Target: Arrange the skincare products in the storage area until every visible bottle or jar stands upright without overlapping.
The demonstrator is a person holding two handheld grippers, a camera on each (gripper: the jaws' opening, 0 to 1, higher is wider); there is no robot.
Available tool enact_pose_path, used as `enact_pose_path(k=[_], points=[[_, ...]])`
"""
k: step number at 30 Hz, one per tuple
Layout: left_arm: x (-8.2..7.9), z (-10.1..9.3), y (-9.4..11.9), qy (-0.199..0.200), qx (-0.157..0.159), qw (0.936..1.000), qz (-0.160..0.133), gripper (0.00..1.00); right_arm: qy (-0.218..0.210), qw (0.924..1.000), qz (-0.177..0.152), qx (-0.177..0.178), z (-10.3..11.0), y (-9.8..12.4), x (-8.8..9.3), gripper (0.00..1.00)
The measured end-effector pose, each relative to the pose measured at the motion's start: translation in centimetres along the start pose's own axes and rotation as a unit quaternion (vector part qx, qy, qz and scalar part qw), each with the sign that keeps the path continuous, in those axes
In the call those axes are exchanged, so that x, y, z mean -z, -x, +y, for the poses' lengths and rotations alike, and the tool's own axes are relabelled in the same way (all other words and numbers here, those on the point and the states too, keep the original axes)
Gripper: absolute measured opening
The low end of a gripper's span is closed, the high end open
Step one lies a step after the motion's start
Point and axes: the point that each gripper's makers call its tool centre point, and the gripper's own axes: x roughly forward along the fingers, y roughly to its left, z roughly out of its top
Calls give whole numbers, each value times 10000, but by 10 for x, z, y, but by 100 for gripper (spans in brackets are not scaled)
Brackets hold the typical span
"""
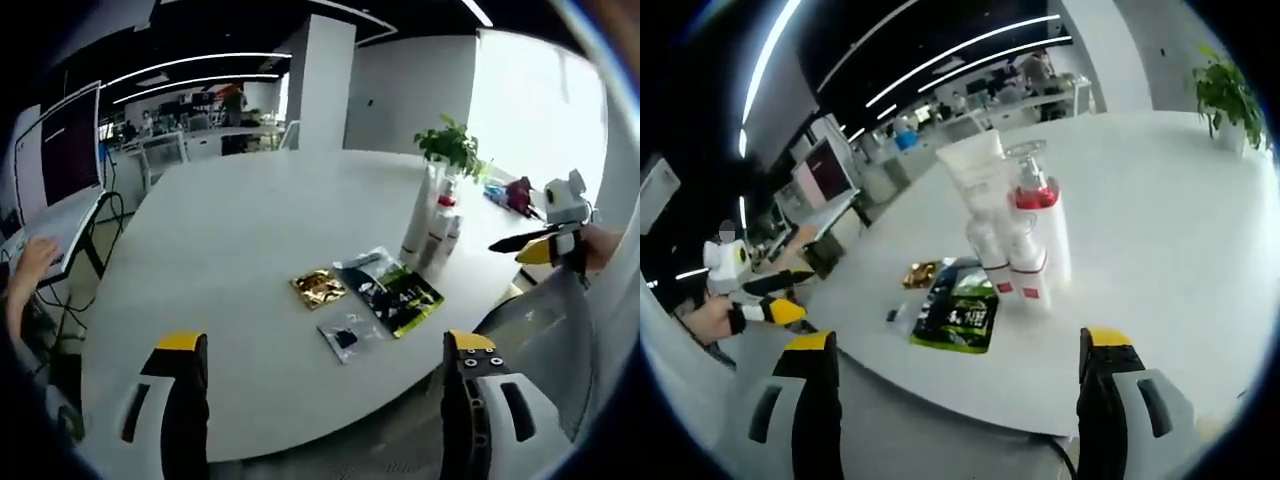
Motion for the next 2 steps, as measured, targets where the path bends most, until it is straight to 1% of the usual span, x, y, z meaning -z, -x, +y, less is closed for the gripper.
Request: enact_pose_path(k=[2], points=[[0,0,1,21,7,10000,10,91,16,10000,-8,13,0,1,0,100]])
